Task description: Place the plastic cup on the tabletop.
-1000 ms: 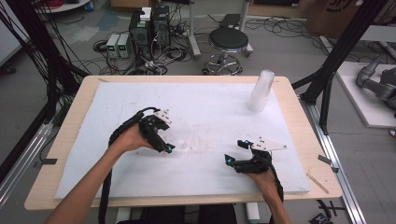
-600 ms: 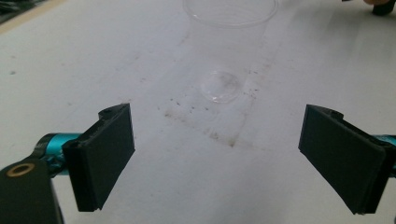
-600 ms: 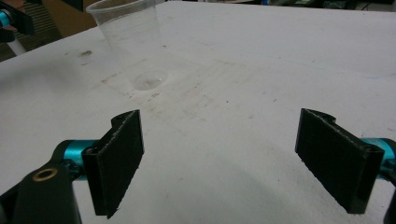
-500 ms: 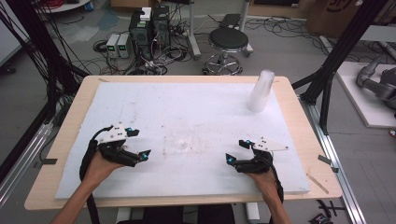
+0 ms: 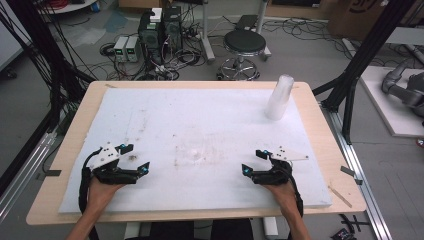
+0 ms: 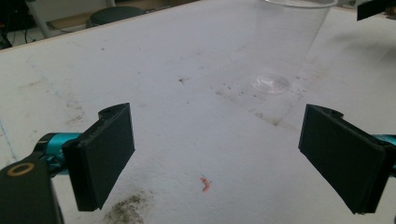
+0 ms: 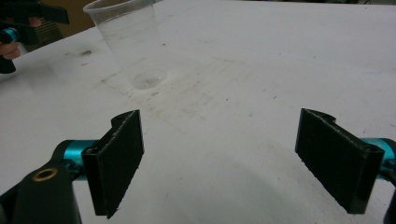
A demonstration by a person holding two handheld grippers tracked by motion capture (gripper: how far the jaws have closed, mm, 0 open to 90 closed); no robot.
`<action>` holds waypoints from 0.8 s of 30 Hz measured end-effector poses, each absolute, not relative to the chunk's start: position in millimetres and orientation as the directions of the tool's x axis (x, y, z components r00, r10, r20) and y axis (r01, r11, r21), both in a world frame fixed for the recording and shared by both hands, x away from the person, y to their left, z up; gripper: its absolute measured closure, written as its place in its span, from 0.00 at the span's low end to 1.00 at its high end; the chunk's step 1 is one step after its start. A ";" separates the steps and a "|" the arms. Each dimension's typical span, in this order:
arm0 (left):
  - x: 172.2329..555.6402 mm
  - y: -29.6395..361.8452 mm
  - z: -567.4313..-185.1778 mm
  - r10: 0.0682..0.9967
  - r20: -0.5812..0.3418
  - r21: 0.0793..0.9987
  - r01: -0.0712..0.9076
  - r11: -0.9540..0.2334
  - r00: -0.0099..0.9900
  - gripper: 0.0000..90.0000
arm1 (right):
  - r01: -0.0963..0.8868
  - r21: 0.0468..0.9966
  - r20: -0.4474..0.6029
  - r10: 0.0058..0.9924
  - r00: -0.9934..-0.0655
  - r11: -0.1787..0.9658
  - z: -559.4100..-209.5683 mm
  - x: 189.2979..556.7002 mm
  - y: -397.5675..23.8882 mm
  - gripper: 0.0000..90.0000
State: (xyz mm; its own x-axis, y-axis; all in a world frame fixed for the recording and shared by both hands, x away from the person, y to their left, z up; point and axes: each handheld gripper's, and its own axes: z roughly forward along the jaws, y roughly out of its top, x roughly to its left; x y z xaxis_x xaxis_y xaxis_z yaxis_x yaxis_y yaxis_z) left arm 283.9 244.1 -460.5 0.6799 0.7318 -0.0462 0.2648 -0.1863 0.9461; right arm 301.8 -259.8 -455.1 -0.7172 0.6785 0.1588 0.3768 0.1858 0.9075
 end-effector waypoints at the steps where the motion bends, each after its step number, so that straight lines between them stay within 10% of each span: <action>1: 283.7 245.1 -461.5 0.733 -0.055 0.947 0.268 -0.177 0.678 0.12 | 0.379 0.908 0.162 0.681 -0.715 0.181 -455.1 301.7 -260.0 0.17; 24: 284.9 254.5 -470.1 0.737 -0.095 0.956 0.267 -0.119 0.669 0.12 | 0.371 0.911 0.152 0.690 -0.708 0.180 -455.1 300.2 -259.6 0.17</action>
State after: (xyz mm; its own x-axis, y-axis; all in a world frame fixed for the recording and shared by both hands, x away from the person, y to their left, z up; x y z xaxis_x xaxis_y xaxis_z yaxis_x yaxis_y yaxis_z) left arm 284.9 254.5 -470.1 0.6688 0.7374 -0.0949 0.2669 -0.1191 0.9563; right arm 300.2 -259.6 -455.1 -0.7081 0.6896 0.1519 0.3708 0.1801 0.9111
